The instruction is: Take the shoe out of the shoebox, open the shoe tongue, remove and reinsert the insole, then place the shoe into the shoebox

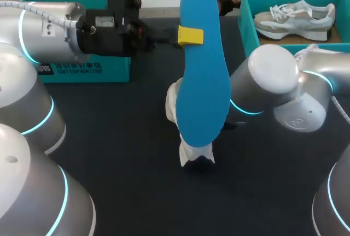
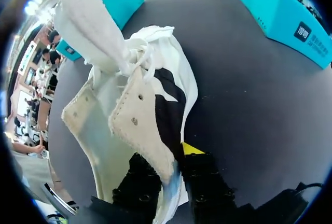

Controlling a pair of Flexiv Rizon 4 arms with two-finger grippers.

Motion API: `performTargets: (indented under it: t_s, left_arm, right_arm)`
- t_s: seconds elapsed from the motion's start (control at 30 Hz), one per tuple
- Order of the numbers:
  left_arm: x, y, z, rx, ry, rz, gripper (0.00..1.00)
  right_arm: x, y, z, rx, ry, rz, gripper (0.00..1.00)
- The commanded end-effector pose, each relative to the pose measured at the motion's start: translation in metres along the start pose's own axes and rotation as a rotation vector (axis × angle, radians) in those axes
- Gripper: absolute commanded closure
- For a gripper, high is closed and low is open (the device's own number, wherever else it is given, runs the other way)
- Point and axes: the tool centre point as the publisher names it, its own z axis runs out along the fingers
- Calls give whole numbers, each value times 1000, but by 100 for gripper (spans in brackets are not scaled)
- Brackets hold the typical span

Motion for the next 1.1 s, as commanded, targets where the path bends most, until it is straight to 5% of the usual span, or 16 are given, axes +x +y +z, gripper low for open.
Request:
performTargets:
  t_s: [0.03,0.5,1.03,1.1]
  left_arm:
    - [-1,1,1,1,0,0,100]
    - [-1,1,1,1,0,0,100]
    - [-1,1,1,1,0,0,100]
    - [-1,1,1,1,0,0,100]
  right_arm:
    - [-4,-2,-17,20,62,11,0]
    - [-9,6,-96,68,330,36,0]
    - [-9,8,-101,76,387,34,0]
    - [-2,14,-102,44,468,67,0]
